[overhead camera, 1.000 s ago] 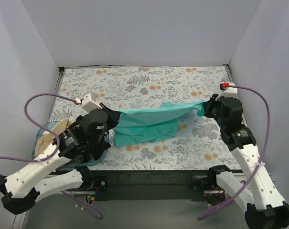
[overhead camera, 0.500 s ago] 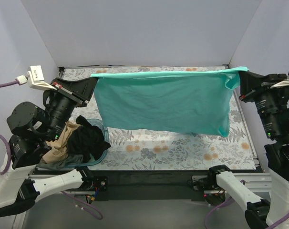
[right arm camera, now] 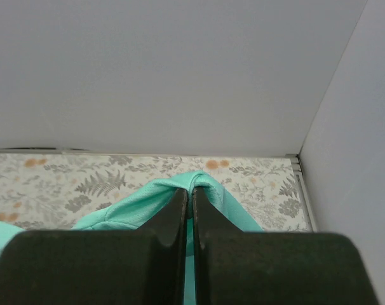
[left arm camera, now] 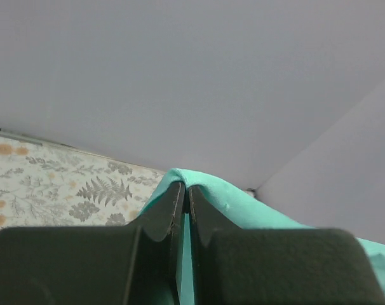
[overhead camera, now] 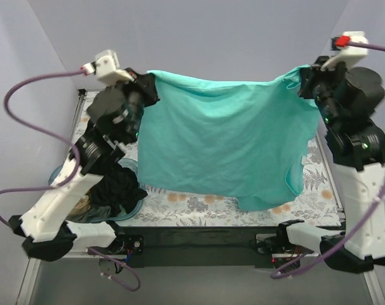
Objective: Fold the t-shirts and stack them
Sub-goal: Flatten the tshirt out
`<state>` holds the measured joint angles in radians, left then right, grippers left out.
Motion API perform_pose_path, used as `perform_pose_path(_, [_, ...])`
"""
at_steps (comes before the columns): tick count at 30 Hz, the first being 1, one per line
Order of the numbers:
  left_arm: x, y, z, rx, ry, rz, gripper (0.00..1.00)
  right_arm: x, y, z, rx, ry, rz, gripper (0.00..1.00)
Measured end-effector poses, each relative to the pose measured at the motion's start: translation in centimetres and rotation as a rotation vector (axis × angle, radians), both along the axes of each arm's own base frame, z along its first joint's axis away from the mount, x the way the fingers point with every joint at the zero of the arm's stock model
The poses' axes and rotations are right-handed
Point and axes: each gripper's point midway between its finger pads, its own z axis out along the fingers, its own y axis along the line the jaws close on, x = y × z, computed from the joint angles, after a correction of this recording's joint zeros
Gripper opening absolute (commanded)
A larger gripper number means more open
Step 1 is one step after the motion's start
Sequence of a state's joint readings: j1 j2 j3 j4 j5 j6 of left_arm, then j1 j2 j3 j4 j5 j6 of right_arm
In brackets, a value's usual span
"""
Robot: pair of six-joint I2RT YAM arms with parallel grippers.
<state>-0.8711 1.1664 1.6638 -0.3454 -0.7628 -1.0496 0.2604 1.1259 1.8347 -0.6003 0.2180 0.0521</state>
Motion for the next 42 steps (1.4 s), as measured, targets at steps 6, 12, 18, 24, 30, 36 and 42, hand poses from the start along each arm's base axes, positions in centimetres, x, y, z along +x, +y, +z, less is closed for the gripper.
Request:
perform_pose_path(6, [15.2, 1.6, -6.7, 0.11, 0.168, 0.101, 0.0, 9.1, 1.5, -5.0, -0.121, 0.137, -0.026, 0.01])
perform_pose_path(12, [24.3, 1.5, -5.2, 0.085, 0.135, 0.001, 0.0, 15.6, 2.6, 1.1, -0.17, -0.04, -0.043, 0.01])
perform_pose_path(18, [22.5, 4.4, -1.0, 0.038, 0.029, -0.067, 0.0, 12.8, 1.9, 4.7, -0.171, -0.177, -0.056, 0.01])
perform_pose_path(24, [16.7, 4.3, -6.9, 0.053, 0.111, -0.154, 0.0, 8.5, 0.9, -3.2, -0.187, -0.082, -0.036, 0.01])
perform_pose_path(30, [11.2, 5.4, -30.2, -0.017, 0.511, -0.123, 0.0, 5.5, 2.4, -23.9, -0.163, 0.282, 0.088, 0.04])
perform_pose_path(36, [4.1, 6.0, -44.4, -0.095, 0.857, -0.092, 0.58, -1.8, 2.8, -42.4, -0.094, 0.748, 0.146, 0.32])
perform_pose_path(42, [3.7, 7.5, -41.6, -0.148, 0.794, -0.003, 0.78, -3.8, 3.4, -42.1, -0.017, 0.762, 0.169, 0.98])
